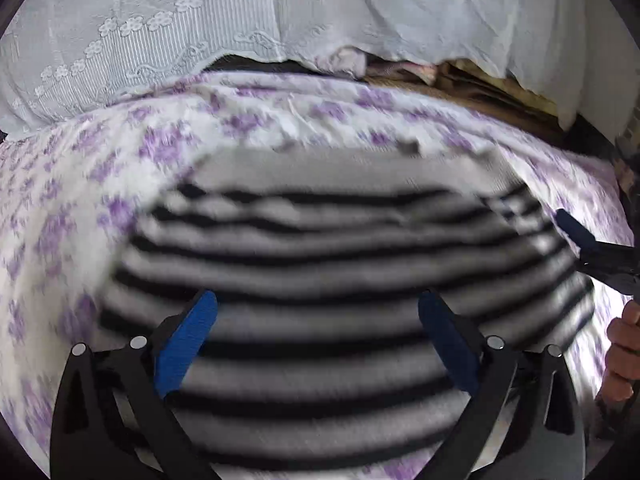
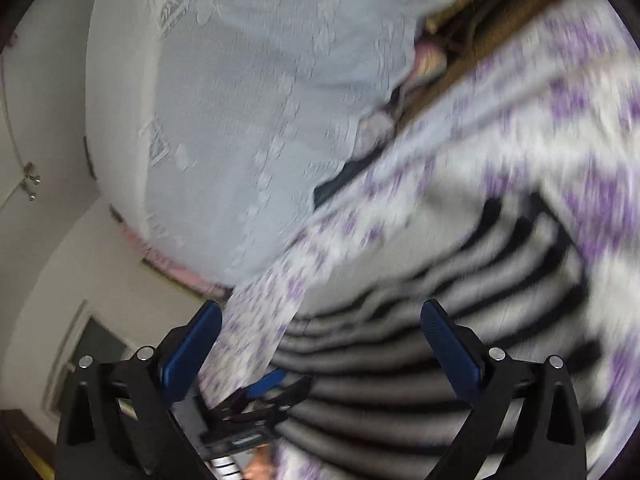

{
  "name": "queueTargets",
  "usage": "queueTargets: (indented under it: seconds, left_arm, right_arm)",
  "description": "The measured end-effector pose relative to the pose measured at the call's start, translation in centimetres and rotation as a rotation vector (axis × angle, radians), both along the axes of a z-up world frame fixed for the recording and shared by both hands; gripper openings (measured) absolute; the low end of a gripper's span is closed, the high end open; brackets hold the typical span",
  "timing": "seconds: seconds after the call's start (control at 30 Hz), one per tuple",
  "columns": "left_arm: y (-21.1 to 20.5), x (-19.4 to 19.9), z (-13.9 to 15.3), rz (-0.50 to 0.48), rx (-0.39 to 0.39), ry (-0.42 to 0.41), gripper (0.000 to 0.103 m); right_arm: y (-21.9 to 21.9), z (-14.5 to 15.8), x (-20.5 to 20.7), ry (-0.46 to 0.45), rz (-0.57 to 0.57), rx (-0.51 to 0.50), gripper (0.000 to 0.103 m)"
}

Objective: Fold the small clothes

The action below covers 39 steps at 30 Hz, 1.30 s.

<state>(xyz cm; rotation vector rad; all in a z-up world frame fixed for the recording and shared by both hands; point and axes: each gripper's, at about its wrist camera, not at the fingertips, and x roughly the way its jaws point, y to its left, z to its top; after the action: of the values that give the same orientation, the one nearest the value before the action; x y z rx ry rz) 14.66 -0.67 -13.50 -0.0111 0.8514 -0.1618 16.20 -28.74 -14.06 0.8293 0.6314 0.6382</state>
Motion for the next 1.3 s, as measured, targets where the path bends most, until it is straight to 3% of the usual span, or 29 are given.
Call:
queueTargets:
  seconds: [0.07,0.13,0.2,0.3,0.43,0.47,0.53,0.6,0.67,0.87,1.3]
  left_arm:
    - [-0.5,0.2,-1.5,0.024,0.031,0.034,0.099]
    - [-0.6,-0.1,-1.3,0.033,0.049,0.028,0.099]
    - [0.1,-1.9,-0.4,0.069,0.016,0.030,0.098]
    - [1.1,-4.8,0.1,0.045,-0.067,0.011,0.098]
    - [1.9,-6.3,0.4,0.060,-0.129,-0.007,0.098]
    - [1.6,-6.3,-0.1,0.069,-0.116,0.008,0.098]
    - [0.4,-5.5,-1.7,0.073,-0.019,0.038,0.098]
    - [-1.5,-6.1,-1.8,0.079,0.129,0.002,0.099]
    - [-2.1,-6.7,-1.7,0.081,0.167,-0.020,0.099]
    - [0.9,-8.1,-1.7,0.102,0.006,0.030,0.099]
    - [1.9,-9.5,-2.1,0.129,-0.035,0.047,0.099]
  right_arm:
    - [1.1,-2.3,-0.2,0.093,0.038,-0.041,0.099]
    - [2.2,-1.9,-1.4,0.008,0.054,-0.148,0.099]
    - [3.3,-0.6,-3.5,0.012,0.007,-0.236,0.099]
    - [3.8,-0.3,-6.4,-0.028,0.051,-0.110,0.099]
    - [6.3,-1.8,-7.0,0.022,0.197,-0.008,0.099]
    - [6.6,-2.7,-6.8,0.060,0.197,-0.025,0.099]
    - [6.9,-4.6,-6.0,0.105,0.189,-0.064,0.096]
    - [6.9,-4.4,-6.4,0.055,0.186,-0.082,0.098]
    - [7.1,-4.4,-6.7,0.043,0.188,-0.103,0.098]
    - [6.4,-3.8,-9.4,0.034,0.105,-0.114,0.099]
    - [4.4,-4.7,-12.9,0.023,0.054,-0.121,0.099]
